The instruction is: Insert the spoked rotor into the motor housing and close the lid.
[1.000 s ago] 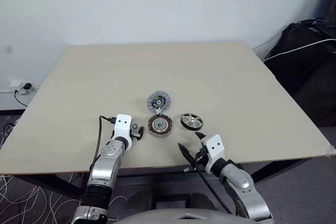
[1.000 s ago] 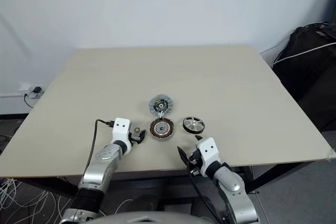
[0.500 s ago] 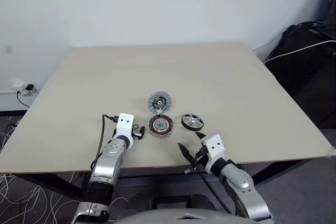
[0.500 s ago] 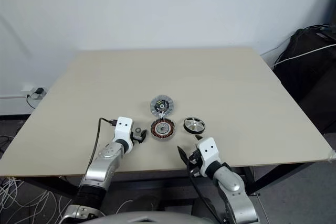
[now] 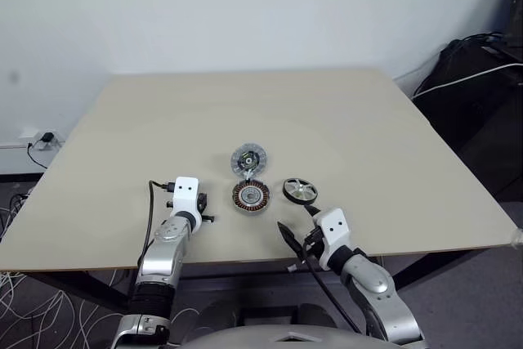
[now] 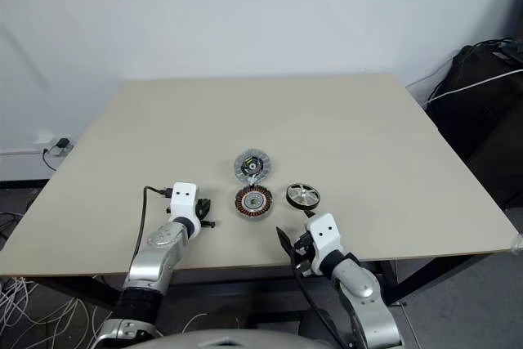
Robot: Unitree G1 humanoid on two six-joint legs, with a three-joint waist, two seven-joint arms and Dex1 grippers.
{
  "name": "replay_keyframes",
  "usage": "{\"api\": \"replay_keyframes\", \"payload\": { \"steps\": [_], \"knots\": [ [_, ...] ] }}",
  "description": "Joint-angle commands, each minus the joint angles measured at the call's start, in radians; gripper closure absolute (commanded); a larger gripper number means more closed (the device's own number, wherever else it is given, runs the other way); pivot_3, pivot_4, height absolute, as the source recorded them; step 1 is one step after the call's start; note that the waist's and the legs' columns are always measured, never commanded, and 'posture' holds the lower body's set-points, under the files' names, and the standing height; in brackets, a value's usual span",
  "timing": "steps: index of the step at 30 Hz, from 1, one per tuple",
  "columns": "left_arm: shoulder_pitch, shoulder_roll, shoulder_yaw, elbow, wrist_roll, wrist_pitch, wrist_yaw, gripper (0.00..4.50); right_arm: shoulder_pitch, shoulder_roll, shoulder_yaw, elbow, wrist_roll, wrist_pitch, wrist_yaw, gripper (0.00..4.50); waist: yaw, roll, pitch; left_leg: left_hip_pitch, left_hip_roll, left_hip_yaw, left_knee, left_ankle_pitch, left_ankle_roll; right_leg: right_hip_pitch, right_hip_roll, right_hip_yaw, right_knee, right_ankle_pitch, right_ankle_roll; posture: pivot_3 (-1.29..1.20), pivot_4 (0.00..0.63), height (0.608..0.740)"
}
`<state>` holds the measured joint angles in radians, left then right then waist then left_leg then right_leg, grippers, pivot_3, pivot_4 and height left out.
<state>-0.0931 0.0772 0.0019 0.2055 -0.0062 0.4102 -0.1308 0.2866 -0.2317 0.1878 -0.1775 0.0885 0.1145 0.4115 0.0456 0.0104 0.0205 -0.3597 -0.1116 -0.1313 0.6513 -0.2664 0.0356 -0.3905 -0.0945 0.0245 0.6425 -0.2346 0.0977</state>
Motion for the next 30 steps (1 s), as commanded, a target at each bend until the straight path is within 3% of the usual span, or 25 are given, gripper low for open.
{"api": "replay_keyframes", "payload": {
  "steps": [1,6,10,16,30],
  "knots": [
    [-0.001,-0.002,-0.028,0.019,0.007,0.015,-0.009,3.82,-0.016,0.005,-0.002,-0.048,0.009,-0.004,-0.001,0.00,0.000,0.000,0.000,0.000,0.000,0.000,0.000,0.000,0.000,0.000,0.000,0.000,0.000,0.000,0.000,0.00,0.000,0.740],
    [-0.001,-0.013,-0.031,-0.029,0.007,-0.040,0.001,3.82,-0.012,0.006,-0.003,-0.053,0.008,-0.003,-0.005,0.00,0.000,0.000,0.000,0.000,0.000,0.000,0.000,0.000,0.000,0.000,0.000,0.000,0.000,0.000,0.000,0.00,0.000,0.740],
    [0.011,-0.035,-0.067,-0.139,-0.077,-0.142,-0.131,3.82,-0.010,0.006,-0.002,-0.055,0.008,0.000,-0.007,0.00,0.000,-0.004,0.003,-0.002,0.000,0.000,0.000,0.000,0.000,-0.001,0.000,0.000,0.000,0.000,0.000,0.00,0.000,0.740],
    [0.012,-0.023,-0.144,-0.198,-0.085,-0.117,-0.207,3.82,-0.013,0.009,0.000,-0.057,0.007,0.004,-0.006,0.00,-0.006,-0.003,0.002,-0.002,0.000,0.000,-0.001,0.000,0.000,-0.002,0.000,0.000,-0.001,0.000,-0.001,0.00,0.000,0.740],
    [-0.105,-0.008,-0.221,-0.052,-0.047,0.010,-0.228,3.82,-0.011,0.017,-0.006,-0.070,0.009,0.015,-0.015,0.00,-0.005,-0.004,0.003,-0.002,0.001,0.000,0.000,0.000,0.000,-0.002,0.001,0.000,0.000,0.000,-0.001,0.00,0.000,0.740]
  ]
}}
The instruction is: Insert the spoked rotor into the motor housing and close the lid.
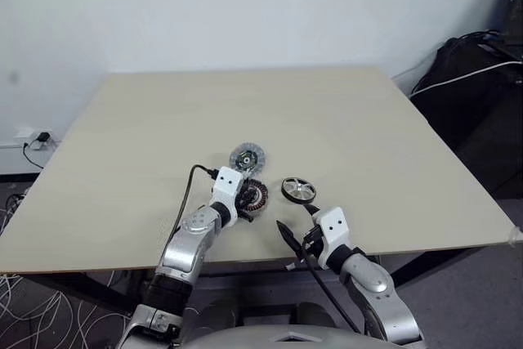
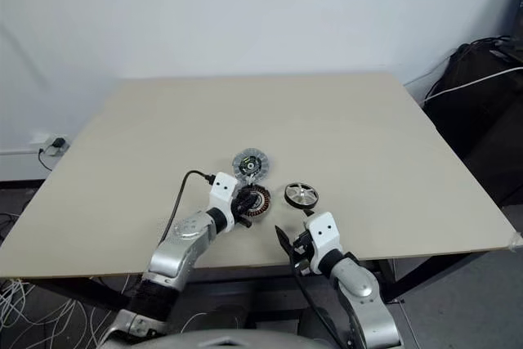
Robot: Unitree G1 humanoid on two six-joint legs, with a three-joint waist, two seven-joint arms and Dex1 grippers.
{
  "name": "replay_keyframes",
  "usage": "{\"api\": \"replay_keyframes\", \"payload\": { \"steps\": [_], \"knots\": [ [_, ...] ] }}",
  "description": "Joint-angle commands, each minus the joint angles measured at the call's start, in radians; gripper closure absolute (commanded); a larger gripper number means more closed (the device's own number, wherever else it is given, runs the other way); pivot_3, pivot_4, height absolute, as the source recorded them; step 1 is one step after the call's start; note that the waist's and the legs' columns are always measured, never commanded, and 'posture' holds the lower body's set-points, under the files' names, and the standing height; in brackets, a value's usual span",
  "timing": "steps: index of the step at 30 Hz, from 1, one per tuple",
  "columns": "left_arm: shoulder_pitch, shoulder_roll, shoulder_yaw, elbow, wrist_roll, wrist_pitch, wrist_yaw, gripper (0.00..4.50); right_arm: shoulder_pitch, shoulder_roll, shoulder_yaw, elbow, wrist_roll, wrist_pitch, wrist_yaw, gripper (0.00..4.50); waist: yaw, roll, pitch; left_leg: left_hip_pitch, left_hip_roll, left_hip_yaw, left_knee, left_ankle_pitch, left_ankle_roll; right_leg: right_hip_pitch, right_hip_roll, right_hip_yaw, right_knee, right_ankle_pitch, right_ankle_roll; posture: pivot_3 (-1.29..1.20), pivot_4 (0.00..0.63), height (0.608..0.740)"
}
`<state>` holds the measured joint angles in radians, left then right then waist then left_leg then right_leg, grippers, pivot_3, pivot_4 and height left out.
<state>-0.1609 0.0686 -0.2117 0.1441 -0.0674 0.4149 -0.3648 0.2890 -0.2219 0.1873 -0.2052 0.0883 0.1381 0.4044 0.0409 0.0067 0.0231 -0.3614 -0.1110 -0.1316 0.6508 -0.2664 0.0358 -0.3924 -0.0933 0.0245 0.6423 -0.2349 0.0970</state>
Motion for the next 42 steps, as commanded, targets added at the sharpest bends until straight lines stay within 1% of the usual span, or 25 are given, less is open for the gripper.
{"api": "replay_keyframes", "payload": {
  "steps": [1,7,9,10,12,13,16,21,23,25,27,30,33,37,42],
  "knots": [
    [-0.042,0.001,-0.010,0.019,0.019,0.007,0.007,3.82,-0.014,0.007,-0.006,-0.043,0.009,-0.009,-0.008,0.00,0.001,0.000,0.000,0.000,0.000,0.000,0.000,0.000,0.000,0.000,0.000,0.000,0.000,0.000,0.000,0.00,0.000,0.740],
    [-0.051,-0.002,-0.010,0.041,0.026,0.014,0.000,3.82,-0.010,0.009,-0.008,-0.045,0.010,-0.011,-0.017,0.00,0.001,0.000,0.000,0.000,0.000,0.000,0.000,0.000,0.000,0.000,0.000,0.000,0.000,0.000,0.000,0.00,0.000,0.740],
    [-0.050,-0.003,-0.010,0.037,0.023,0.018,-0.004,3.09,-0.010,0.010,-0.008,-0.044,0.010,-0.011,-0.018,0.00,0.000,0.000,0.000,0.000,0.000,0.000,0.000,0.000,0.000,0.000,0.000,0.000,0.000,0.000,0.000,0.00,0.000,0.740],
    [-0.049,-0.004,-0.008,0.033,0.019,0.020,-0.006,2.85,-0.010,0.010,-0.007,-0.044,0.010,-0.012,-0.019,0.00,0.000,0.000,0.000,0.000,0.000,0.000,0.000,0.000,0.000,0.000,0.000,0.000,0.000,0.000,0.000,0.00,0.000,0.740],
    [-0.045,-0.006,-0.005,0.024,0.015,0.020,-0.008,2.22,-0.010,0.009,-0.007,-0.044,0.010,-0.012,-0.019,0.00,-0.001,0.000,0.000,0.000,0.000,0.000,0.000,0.000,0.000,0.000,0.000,0.000,0.000,0.000,0.000,0.00,0.000,0.740],
    [-0.041,-0.007,-0.002,0.012,0.013,0.013,-0.008,1.83,-0.011,0.009,-0.007,-0.044,0.010,-0.013,-0.018,0.00,-0.001,0.000,0.000,0.000,0.000,0.000,0.000,0.000,0.000,0.000,0.000,0.000,0.000,0.000,0.000,0.00,0.000,0.740],
    [-0.016,-0.018,0.020,-0.051,-0.010,-0.042,-0.005,0.88,-0.011,0.007,-0.007,-0.044,0.011,-0.014,-0.016,0.00,-0.002,0.000,0.000,0.000,0.000,0.000,0.000,0.000,0.000,0.000,0.000,0.000,0.000,0.000,0.000,0.00,0.000,0.740],
    [0.083,-0.022,0.053,-0.191,-0.026,-0.155,0.020,0.88,-0.013,0.008,-0.007,-0.045,0.015,-0.012,-0.013,0.00,0.000,0.000,0.000,0.000,0.000,0.000,0.000,0.000,0.000,0.000,-0.001,0.000,-0.001,0.000,0.000,0.00,0.000,0.740],
    [0.142,-0.019,0.065,-0.237,-0.033,-0.175,0.035,1.27,-0.015,0.008,-0.008,-0.044,0.018,-0.011,-0.010,0.00,0.000,0.000,0.000,0.000,0.000,0.000,0.000,0.000,0.000,0.000,-0.001,0.001,-0.001,0.000,0.000,0.00,0.000,0.740],
    [0.211,-0.013,0.085,-0.270,-0.039,-0.184,0.053,1.80,-0.023,0.012,-0.006,-0.044,0.027,-0.002,-0.004,0.00,-0.001,0.001,0.000,0.000,0.000,0.000,-0.001,0.000,0.000,0.000,-0.001,0.001,-0.001,0.000,0.000,0.00,0.000,0.740],
    [0.275,-0.004,0.111,-0.278,-0.027,-0.204,0.086,2.42,-0.046,0.017,-0.001,-0.042,0.036,0.025,0.000,0.00,-0.001,0.001,0.000,0.000,0.000,0.000,-0.001,0.000,0.000,0.000,-0.001,0.001,-0.001,-0.001,-0.001,0.00,0.000,0.740],
    [0.359,0.005,0.147,-0.279,-0.011,-0.244,0.132,3.45,-0.100,0.029,0.015,-0.039,0.044,0.085,0.006,0.59,0.000,0.000,0.001,0.000,0.001,0.000,0.000,0.000,0.000,0.000,0.000,0.001,0.000,-0.003,-0.005,0.00,0.000,0.740],
    [0.415,-0.001,0.169,-0.272,0.001,-0.290,0.173,4.42,-0.166,0.041,0.046,-0.028,0.038,0.140,0.019,1.50,0.001,0.000,0.001,0.001,0.001,0.000,0.000,0.000,0.000,0.001,-0.001,0.001,0.000,-0.003,-0.006,0.00,0.000,0.740],
    [0.459,-0.040,0.180,-0.249,0.040,-0.373,0.264,4.45,-0.274,0.059,0.121,0.009,0.019,0.230,0.042,2.83,0.004,-0.001,0.002,0.000,0.000,0.000,0.000,0.000,0.000,0.001,-0.001,0.000,0.000,-0.003,-0.005,0.00,0.000,0.740],
    [0.473,-0.070,0.138,-0.222,0.055,-0.418,0.273,4.45,-0.387,0.082,0.196,0.070,-0.005,0.341,0.055,4.46,0.004,-0.003,0.002,0.000,0.000,0.000,0.000,0.000,0.000,0.000,-0.001,0.000,0.000,-0.002,-0.005,0.00,0.000,0.740]
  ]
}}
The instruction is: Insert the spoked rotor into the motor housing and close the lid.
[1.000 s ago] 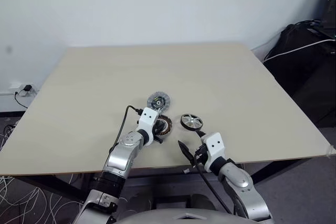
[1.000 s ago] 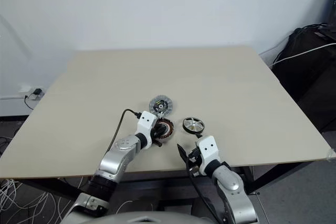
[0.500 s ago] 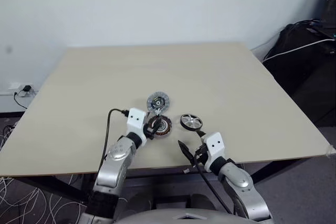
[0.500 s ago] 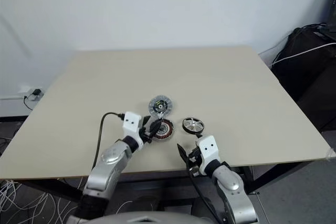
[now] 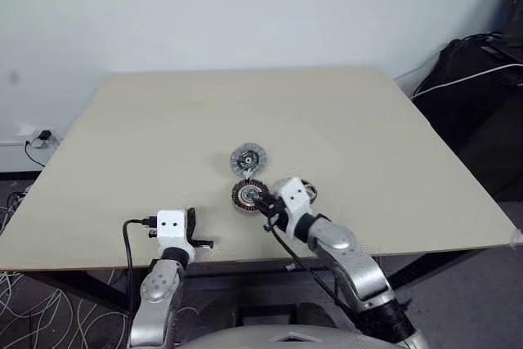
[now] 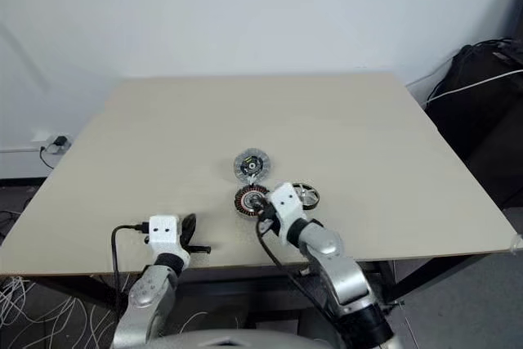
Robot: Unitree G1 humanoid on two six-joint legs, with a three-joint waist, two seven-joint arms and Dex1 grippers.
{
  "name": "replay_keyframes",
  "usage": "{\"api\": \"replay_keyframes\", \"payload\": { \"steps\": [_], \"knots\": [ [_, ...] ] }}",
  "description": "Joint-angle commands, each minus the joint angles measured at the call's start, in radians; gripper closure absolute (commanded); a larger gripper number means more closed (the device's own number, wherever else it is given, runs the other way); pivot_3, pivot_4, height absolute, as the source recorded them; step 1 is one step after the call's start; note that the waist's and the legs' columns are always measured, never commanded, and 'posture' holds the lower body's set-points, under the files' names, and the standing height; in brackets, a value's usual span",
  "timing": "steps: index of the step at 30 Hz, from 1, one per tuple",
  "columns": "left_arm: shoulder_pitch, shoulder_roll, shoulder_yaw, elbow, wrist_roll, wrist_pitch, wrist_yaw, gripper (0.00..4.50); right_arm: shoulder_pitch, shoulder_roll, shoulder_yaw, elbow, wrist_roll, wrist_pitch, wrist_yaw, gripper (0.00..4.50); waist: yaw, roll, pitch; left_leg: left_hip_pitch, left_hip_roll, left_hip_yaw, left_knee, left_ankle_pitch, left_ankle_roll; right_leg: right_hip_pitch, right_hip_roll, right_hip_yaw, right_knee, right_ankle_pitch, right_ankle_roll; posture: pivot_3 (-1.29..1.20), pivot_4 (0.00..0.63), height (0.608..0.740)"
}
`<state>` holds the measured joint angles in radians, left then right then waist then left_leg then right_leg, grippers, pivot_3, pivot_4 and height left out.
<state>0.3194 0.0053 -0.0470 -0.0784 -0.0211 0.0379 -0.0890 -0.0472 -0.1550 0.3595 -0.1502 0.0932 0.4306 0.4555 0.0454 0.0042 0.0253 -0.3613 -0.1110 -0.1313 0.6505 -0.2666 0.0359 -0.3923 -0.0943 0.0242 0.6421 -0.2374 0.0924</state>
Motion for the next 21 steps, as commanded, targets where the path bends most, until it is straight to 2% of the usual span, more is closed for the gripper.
{"api": "replay_keyframes", "payload": {
  "steps": [1,6,12,14,21],
  "knots": [
    [-0.009,-0.006,-0.033,0.003,0.010,-0.042,-0.009,4.45,-0.071,0.027,0.028,0.027,-0.011,0.066,0.000,4.48,0.000,0.000,0.000,0.000,0.000,0.000,0.000,0.000,0.000,0.000,0.000,0.000,0.000,0.000,0.000,0.00,0.000,0.740],
    [-0.019,0.000,-0.034,0.010,-0.001,-0.040,-0.016,4.45,-0.161,0.074,0.002,0.079,-0.017,0.135,-0.041,4.48,-0.005,0.000,0.000,0.000,0.000,0.000,0.000,0.000,0.000,-0.001,0.000,0.000,0.001,0.001,0.001,0.00,0.000,0.740],
    [-0.026,0.000,-0.035,0.015,-0.004,-0.042,-0.023,4.45,-0.270,0.076,-0.038,0.191,-0.070,0.189,-0.127,4.48,-0.007,0.000,0.000,0.000,0.000,0.000,-0.001,0.000,0.000,-0.001,0.000,0.000,0.001,0.002,0.002,0.00,0.000,0.740],
    [-0.026,0.002,-0.037,0.016,-0.005,-0.056,-0.030,4.45,-0.294,0.074,-0.039,0.222,-0.078,0.206,-0.130,4.48,-0.008,0.001,0.000,0.000,0.000,0.000,-0.001,0.000,0.000,-0.001,0.000,0.000,0.001,0.004,-0.003,0.00,0.000,0.740],
    [-0.019,0.001,-0.038,0.015,-0.017,-0.078,-0.051,4.45,-0.344,0.074,-0.027,0.310,-0.098,0.226,-0.119,4.48,-0.017,0.001,0.000,0.000,0.000,0.000,-0.003,0.000,-0.001,-0.003,0.001,0.000,0.001,0.004,-0.005,0.00,0.000,0.740]
  ]
}}
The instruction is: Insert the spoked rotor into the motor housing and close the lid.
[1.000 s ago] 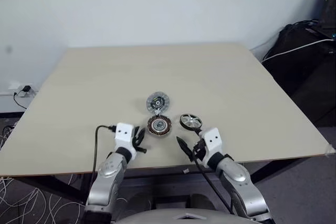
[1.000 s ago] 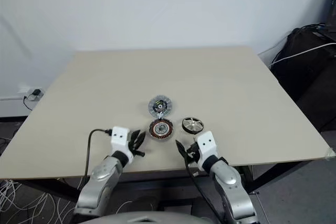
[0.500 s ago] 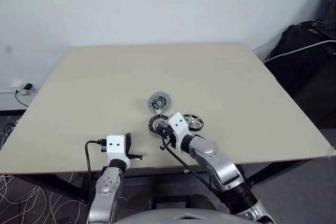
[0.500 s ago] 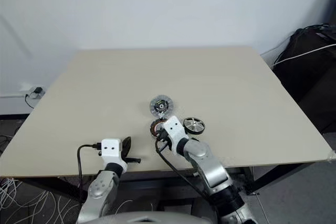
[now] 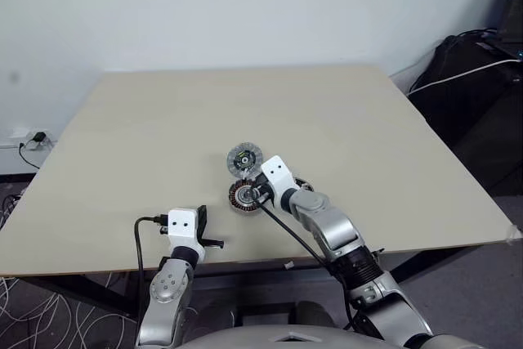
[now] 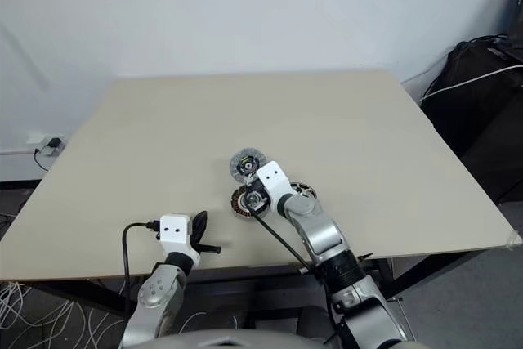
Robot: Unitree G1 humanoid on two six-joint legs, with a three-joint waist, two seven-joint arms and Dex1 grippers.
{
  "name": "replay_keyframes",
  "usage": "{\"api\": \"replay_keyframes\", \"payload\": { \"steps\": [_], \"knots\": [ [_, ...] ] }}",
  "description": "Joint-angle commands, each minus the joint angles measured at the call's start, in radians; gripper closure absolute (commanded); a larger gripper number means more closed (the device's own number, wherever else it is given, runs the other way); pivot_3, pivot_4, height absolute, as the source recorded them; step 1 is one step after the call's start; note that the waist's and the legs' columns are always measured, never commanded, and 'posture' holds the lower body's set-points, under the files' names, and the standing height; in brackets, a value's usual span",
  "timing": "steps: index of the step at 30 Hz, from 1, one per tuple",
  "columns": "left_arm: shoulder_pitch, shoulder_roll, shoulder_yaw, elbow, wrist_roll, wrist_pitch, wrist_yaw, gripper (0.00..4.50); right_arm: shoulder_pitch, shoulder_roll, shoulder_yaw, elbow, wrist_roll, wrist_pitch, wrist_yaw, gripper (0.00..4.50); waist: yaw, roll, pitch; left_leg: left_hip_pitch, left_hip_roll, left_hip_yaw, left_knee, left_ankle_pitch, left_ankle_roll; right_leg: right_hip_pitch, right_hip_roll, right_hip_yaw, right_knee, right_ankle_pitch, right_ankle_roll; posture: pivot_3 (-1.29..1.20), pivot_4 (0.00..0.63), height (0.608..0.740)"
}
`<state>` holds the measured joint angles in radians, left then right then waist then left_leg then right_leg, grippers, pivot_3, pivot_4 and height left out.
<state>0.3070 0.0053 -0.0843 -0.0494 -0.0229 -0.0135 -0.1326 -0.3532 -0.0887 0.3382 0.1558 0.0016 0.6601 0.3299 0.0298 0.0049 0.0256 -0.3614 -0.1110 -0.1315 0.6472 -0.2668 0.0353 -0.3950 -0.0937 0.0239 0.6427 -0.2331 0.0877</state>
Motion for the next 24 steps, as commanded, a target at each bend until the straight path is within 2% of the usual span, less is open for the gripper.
{"api": "replay_keyframes", "payload": {
  "steps": [1,12,24],
  "knots": [
    [-0.006,0.001,-0.001,-0.014,-0.015,-0.026,-0.010,4.45,-0.043,0.009,-0.003,0.014,-0.007,-0.003,0.010,4.48,-0.002,0.000,0.000,0.000,0.000,0.000,0.000,0.000,0.000,0.000,0.000,0.000,0.000,0.000,0.000,0.00,0.000,0.740],
    [-0.006,0.006,-0.003,-0.014,-0.019,-0.021,-0.020,4.45,-0.066,0.023,0.028,0.072,-0.021,-0.010,0.056,4.48,-0.008,0.000,0.000,0.000,0.000,0.000,0.000,0.000,0.000,0.000,0.000,0.000,0.000,0.000,0.000,0.00,0.000,0.740],
    [-0.005,0.008,-0.005,-0.013,-0.034,-0.005,-0.031,4.45,-0.035,0.000,0.090,0.038,-0.037,-0.005,0.155,4.48,-0.020,0.003,-0.002,0.001,0.001,0.000,0.000,0.000,-0.001,0.000,0.001,0.000,0.000,0.000,0.000,0.00,0.000,0.740]
  ]
}}
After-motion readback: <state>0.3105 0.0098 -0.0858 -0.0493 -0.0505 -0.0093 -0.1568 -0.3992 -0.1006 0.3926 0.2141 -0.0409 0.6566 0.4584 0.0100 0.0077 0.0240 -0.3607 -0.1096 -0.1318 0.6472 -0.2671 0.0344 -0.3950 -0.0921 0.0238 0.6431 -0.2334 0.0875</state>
